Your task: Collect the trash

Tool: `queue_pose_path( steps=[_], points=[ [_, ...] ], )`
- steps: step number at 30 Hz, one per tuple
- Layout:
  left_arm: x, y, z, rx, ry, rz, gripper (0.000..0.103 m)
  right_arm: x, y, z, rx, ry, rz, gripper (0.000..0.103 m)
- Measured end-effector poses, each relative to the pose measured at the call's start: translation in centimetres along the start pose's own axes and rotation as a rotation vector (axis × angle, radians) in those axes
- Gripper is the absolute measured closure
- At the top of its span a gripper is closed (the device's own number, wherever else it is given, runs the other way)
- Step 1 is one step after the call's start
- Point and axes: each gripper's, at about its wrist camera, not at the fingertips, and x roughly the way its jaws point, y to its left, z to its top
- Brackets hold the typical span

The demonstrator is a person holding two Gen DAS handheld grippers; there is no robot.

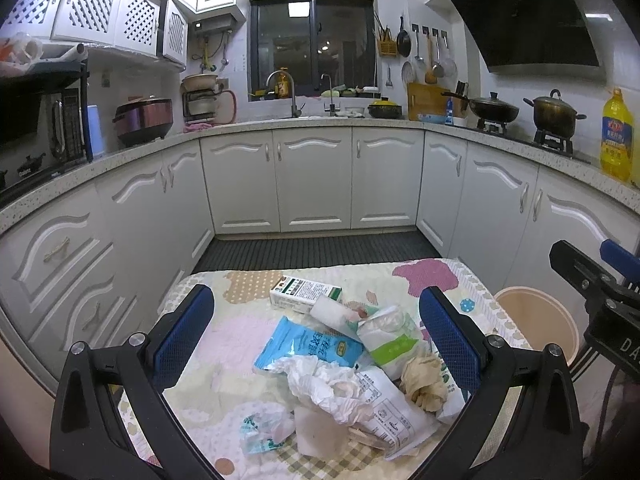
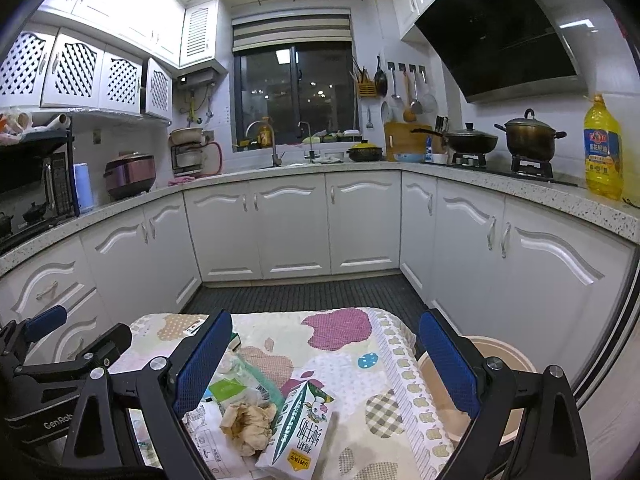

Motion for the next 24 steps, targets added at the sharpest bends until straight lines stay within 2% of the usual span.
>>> queue_pose_path(
  steps=[24],
  points=[
    [-0.05, -0.2, 0.08, 0.002, -0.009, -0.006, 0.001, 0.23, 0.14, 0.02, -0.001, 0.004, -0.009, 0.009]
  ],
)
